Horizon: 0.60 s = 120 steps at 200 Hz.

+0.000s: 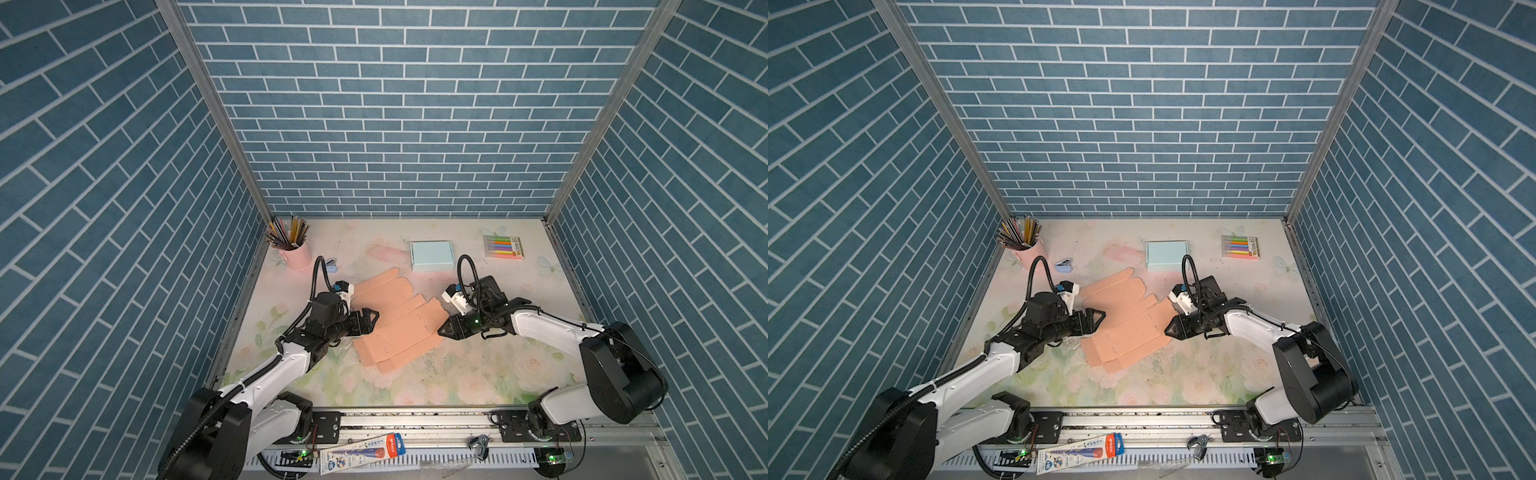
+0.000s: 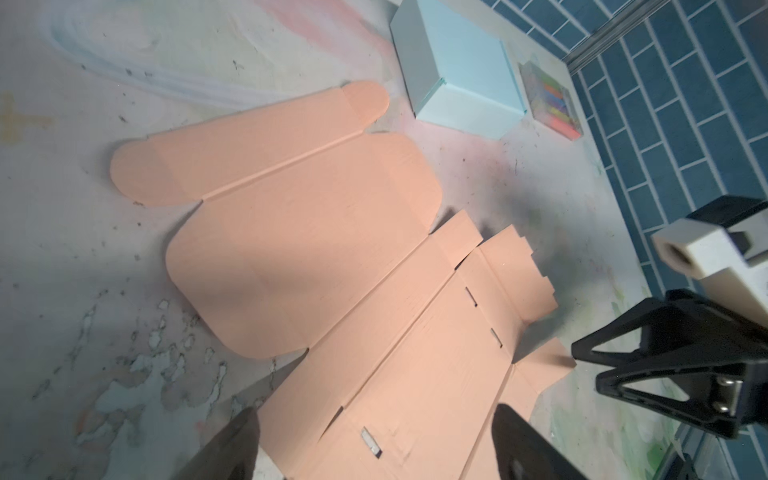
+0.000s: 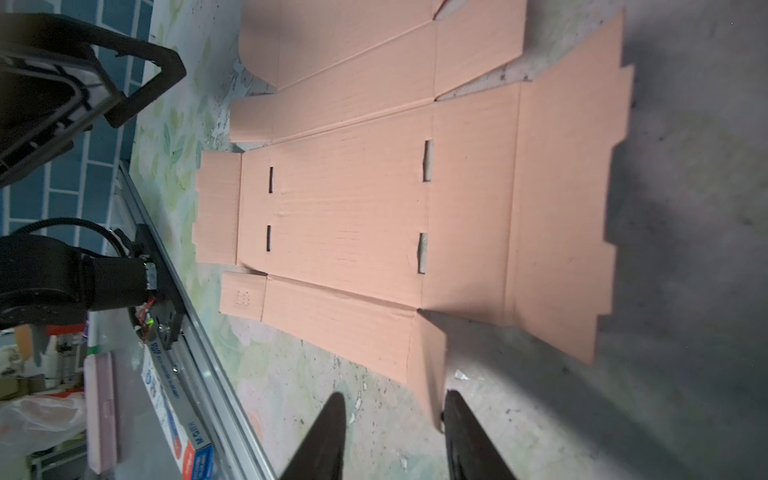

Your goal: Fold the paper box

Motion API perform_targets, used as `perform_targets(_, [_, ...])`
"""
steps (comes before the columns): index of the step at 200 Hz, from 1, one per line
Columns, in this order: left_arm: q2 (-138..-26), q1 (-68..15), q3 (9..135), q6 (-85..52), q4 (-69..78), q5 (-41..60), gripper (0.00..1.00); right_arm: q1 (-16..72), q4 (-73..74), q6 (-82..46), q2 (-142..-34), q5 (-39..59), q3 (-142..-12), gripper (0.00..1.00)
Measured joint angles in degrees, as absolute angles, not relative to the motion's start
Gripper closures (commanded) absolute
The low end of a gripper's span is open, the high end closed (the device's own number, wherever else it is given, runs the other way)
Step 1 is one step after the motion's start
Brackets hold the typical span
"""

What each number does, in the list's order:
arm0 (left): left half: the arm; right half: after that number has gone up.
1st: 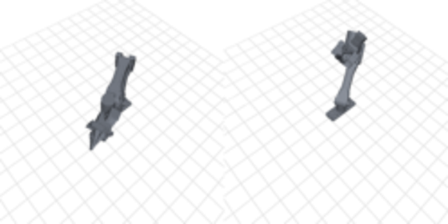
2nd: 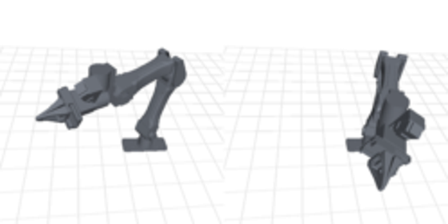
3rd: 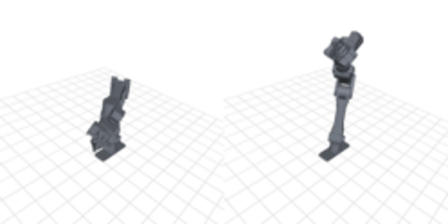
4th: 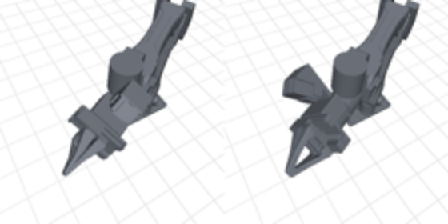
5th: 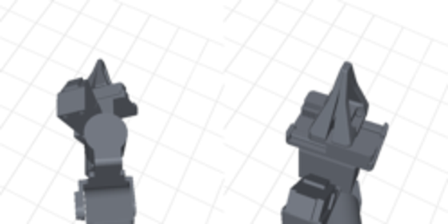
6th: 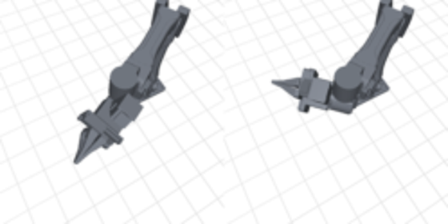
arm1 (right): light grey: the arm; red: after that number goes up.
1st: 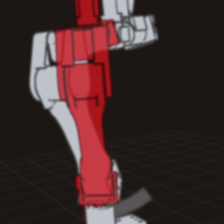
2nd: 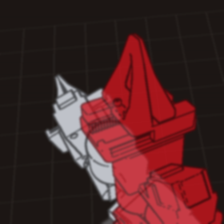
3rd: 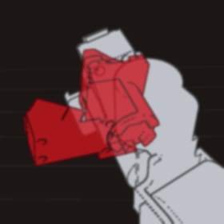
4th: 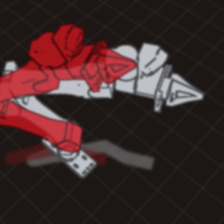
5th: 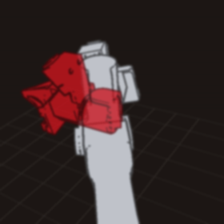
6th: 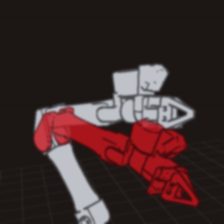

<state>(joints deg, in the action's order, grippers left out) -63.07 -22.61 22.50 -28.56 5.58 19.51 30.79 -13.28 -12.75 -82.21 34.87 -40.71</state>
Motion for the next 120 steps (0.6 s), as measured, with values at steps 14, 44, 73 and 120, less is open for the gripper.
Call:
perform_targets(14, [-64.1,-23.6,21.9,-28.6,5.4,18.9,0.12,30.8,-13.1,-13.6,-79.7,34.0,-40.1,0.44])
perform_targets(44, [-67.5,-24.8,21.4,-28.6,5.5,17.7,0.12,30.8,-12.2,-15.9,-73.9,31.7,-38.4,0.43])
perform_targets(73, [-70.3,-25.8,21.2,-28.6,6.3,17.1,0.12,30.8,-11.3,-18.2,-71.3,29.8,-36.1,0.43])
perform_targets(120, [-70.4,-27.0,20.9,-28.6,7.0,16.8,0.12,30.8,-11.2,-19.3,-70.9,28.3,-35.3,0.44])
